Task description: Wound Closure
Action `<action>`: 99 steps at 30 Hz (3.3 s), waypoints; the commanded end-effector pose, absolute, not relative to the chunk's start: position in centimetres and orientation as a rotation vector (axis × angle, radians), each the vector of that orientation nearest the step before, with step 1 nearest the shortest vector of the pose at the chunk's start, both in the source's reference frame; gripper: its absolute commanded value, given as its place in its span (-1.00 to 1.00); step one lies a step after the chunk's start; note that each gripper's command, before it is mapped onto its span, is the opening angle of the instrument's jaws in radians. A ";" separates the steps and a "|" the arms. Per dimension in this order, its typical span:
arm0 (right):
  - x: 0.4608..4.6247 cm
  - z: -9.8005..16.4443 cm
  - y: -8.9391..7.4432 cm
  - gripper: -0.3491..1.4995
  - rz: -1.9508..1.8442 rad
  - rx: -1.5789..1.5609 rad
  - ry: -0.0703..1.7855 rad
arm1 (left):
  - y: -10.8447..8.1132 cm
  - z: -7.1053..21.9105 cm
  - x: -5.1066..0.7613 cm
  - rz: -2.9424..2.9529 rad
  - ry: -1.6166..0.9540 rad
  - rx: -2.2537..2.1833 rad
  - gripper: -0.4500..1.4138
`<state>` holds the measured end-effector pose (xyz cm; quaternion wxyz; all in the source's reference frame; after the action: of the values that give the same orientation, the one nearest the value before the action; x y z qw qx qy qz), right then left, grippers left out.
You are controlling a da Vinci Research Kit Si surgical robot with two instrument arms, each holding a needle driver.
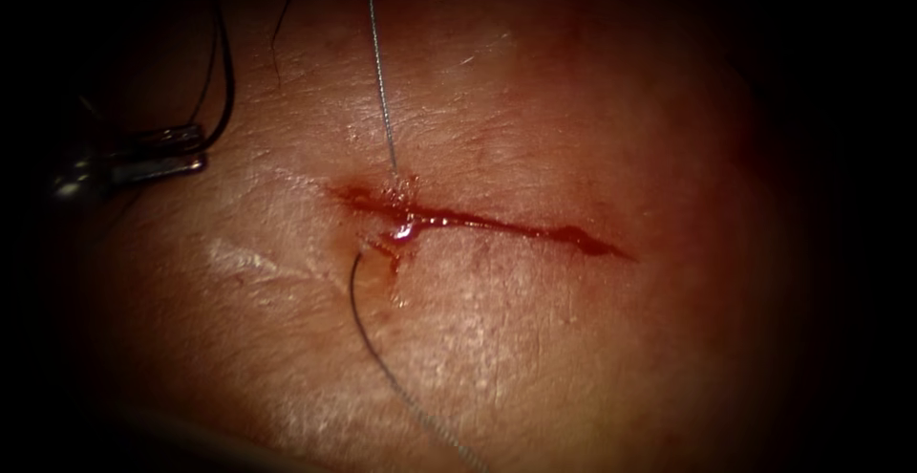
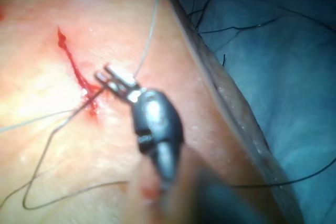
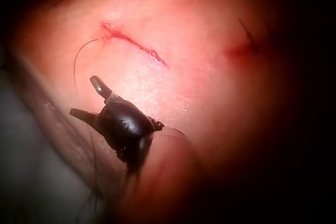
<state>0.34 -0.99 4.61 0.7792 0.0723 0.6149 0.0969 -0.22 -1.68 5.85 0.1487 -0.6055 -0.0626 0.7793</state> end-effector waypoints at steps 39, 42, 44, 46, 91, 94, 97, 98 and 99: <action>3.72 7.0 0.4 0.71 -0.143 -0.185 1.149 | -1.8 5.9 -0.25 2.241 -0.184 -1.739 -1.00; 3.83 7.0 0.4 0.71 -0.153 -0.194 1.145 | -1.8 5.9 -0.25 2.241 -0.184 -1.739 -1.00; 3.86 7.1 0.3 0.54 -0.166 -0.181 1.138 | -1.8 5.9 -0.25 2.241 -0.184 -1.739 -1.00; 3.84 7.2 0.3 -0.80 -0.206 -0.112 1.115 | -1.8 5.9 -0.25 2.241 -0.184 -1.739 -1.00; 1.32 5.0 -0.9 0.90 -0.010 0.041 1.104 | -1.8 5.9 -0.27 2.241 -0.184 -1.740 -1.00; 1.24 5.1 -0.5 0.97 0.046 0.015 1.188 | -1.8 5.9 -0.27 2.241 -0.184 -1.741 -1.00; 1.10 4.9 -0.7 0.97 0.055 0.057 1.204 | -1.8 5.9 -0.24 2.240 -0.188 -1.743 -1.00; 0.99 4.8 -0.7 0.97 0.070 0.095 1.224 | -1.8 5.9 -0.25 2.240 -0.188 -1.742 -1.00; 0.82 4.7 -0.8 0.90 0.092 0.153 1.276 | -1.8 5.9 -0.26 2.240 -0.186 -1.741 -1.00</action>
<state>0.76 -0.69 4.61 0.7936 0.0730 0.6026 0.0427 -0.26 -1.71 5.84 0.1477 -0.6070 -0.0631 0.7783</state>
